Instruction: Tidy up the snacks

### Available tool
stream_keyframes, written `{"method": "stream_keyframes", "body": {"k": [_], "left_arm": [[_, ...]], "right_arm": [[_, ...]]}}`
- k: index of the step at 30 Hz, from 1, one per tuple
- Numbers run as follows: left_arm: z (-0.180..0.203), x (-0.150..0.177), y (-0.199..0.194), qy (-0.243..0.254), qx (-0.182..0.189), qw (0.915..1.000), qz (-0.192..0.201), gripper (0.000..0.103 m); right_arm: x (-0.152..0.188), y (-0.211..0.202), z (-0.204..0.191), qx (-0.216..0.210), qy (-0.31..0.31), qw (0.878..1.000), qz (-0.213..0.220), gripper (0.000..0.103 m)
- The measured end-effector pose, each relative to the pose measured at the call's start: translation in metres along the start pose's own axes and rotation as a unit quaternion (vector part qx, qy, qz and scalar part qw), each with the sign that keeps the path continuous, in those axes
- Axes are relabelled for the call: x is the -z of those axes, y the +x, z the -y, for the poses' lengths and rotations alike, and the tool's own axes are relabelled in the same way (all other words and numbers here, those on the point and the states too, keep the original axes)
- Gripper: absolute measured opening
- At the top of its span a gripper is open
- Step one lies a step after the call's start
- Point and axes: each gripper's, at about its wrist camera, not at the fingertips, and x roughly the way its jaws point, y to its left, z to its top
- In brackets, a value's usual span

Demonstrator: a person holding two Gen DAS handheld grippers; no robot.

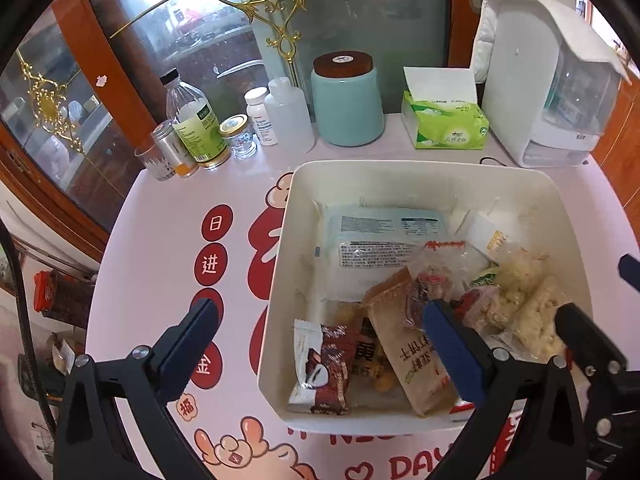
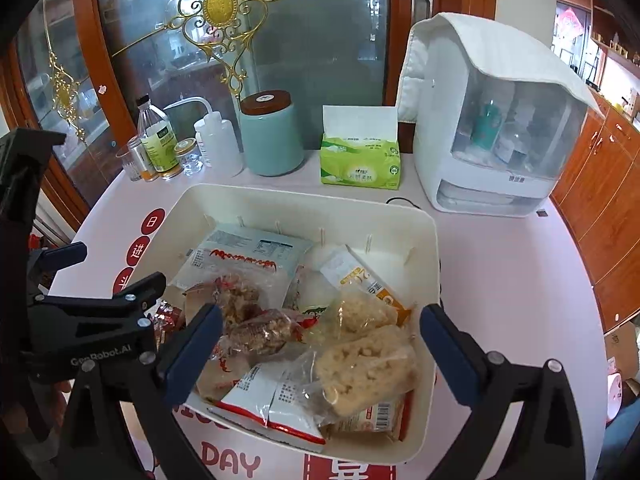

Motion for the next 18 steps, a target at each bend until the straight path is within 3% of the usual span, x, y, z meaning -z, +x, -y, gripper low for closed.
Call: {"method": "stream_keyframes", "body": {"k": [8,18], "left_arm": [[0.001,0.017,-0.036,0.001,0.008,0.9997,0.022,0.102],[-0.017,0.061,-0.11,-0.02,0.03,0.9973,0.064,0.102]], "right_arm": [[0.017,-0.014,0.001,-0.012,-0.001,1.0,-0.013,0.1],[0.055,-0.055,0.012,-0.029,-0.005,0.999,-0.02,0.1]]}}
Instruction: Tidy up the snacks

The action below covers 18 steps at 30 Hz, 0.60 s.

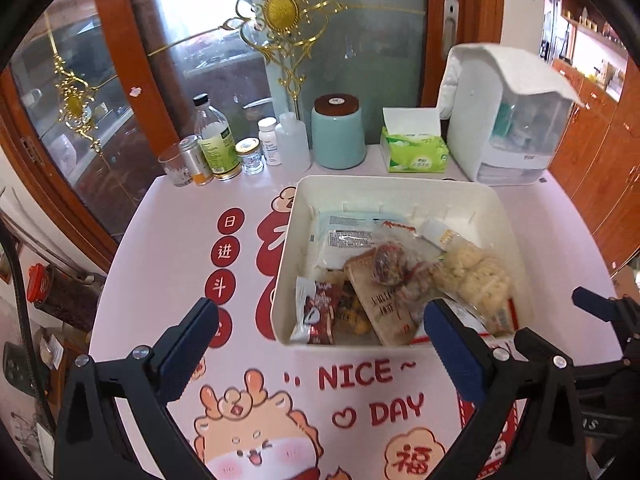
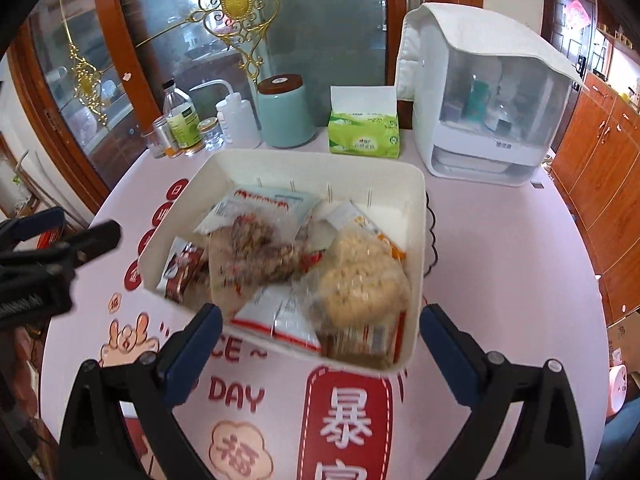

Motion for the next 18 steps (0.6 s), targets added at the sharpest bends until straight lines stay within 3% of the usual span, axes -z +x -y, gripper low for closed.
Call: {"method": "stream_keyframes", "body": {"k": [8,18], "left_arm": [[-0.007,0.04,-0.056,-0.013,0.013,0.9997,0.017,0.102],[-0.013,0.086,-0.116,-0.038,-0.017,0.999,0.019,0.102]], "right_arm": [[0.021,-0.042,-0.008,-0.023,-0.004,1.0,0.019,0.1],[0.047,-0.103,-0.027,-0.04,0.023,0.998,0.045,0.1]]}}
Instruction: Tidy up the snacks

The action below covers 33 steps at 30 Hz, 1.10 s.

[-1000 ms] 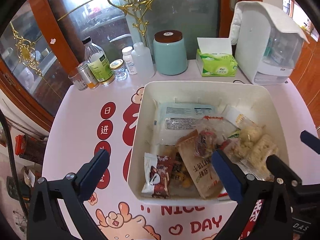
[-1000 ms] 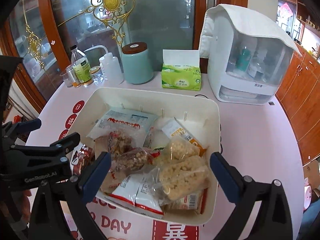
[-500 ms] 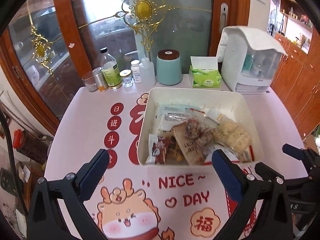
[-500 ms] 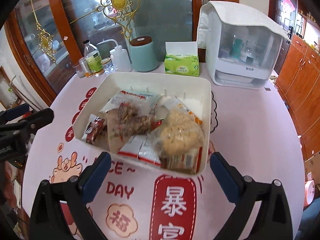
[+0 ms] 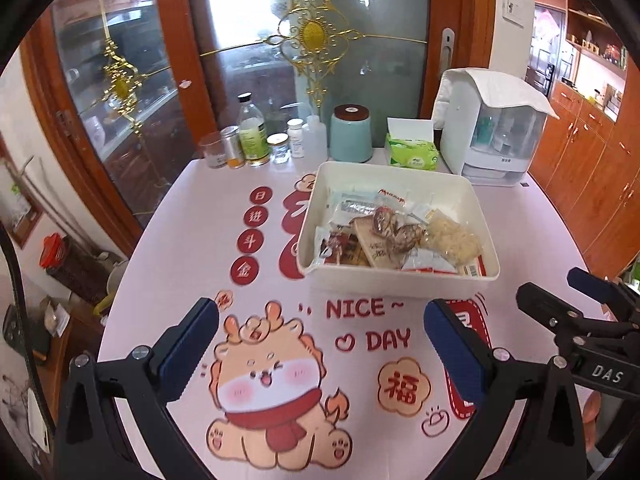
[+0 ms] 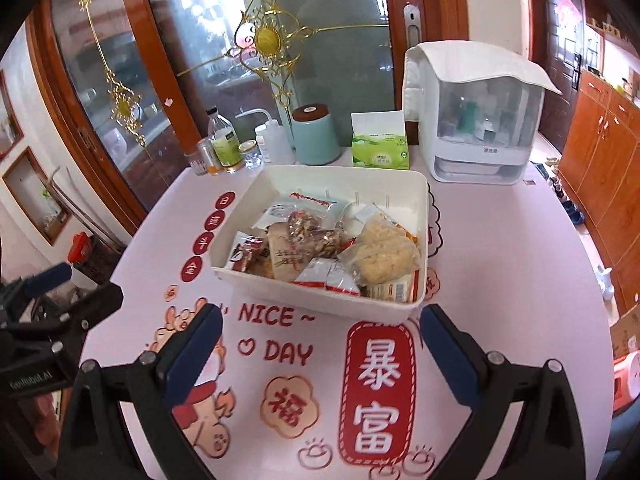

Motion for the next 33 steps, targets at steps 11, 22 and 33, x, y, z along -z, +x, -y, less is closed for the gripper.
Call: {"method": "stream_keyframes", "body": {"k": [11,22,33], "left_arm": [[-0.004,0.05,-0.03,-0.01,0.007,0.9996,-0.027,0.102],[0.013,0.069,-0.056,0.019,0.012,0.9997,-0.009,0.102],[0.014,0.072,-0.058,0.023,0.011,0.9996,-0.011,0.102]], "right_arm": [[0.041,-0.055,-0.018,0.012,0.007,1.0,0.009,0.1],[0.066,-0.083,-0.026,0.017,0.005,1.0,0.022,0.1],[0.077,-0.091,-0.033,0.01,0.015,0.999,0.027,0.1]]}}
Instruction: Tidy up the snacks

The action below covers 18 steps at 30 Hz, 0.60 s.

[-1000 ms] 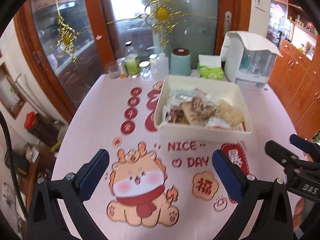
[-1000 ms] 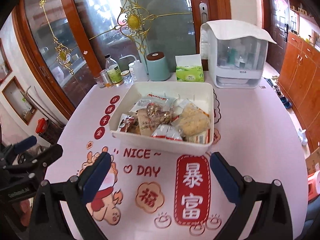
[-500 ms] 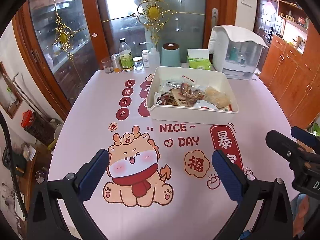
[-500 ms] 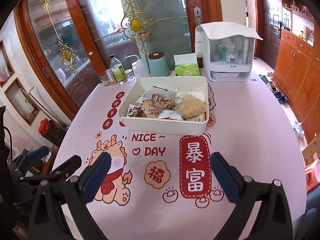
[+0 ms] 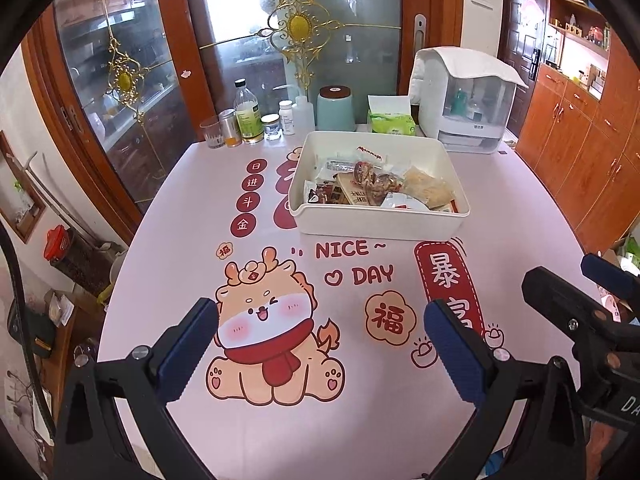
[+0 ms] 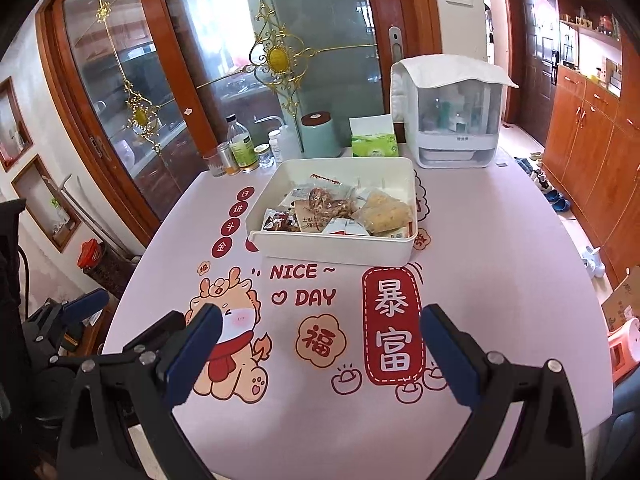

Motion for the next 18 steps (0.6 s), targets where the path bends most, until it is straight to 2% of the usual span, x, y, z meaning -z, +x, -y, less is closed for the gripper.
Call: {"method": "stream_keyframes", "body": {"k": [18], "left_arm": [[-0.008,-0.004,0.008,-0.016,-0.004,0.9998,-0.01,0.102]], "right_arm": [[0.002,0.013,0.002,0.009,-0.003,1.0,-0.021,0.1]]}}
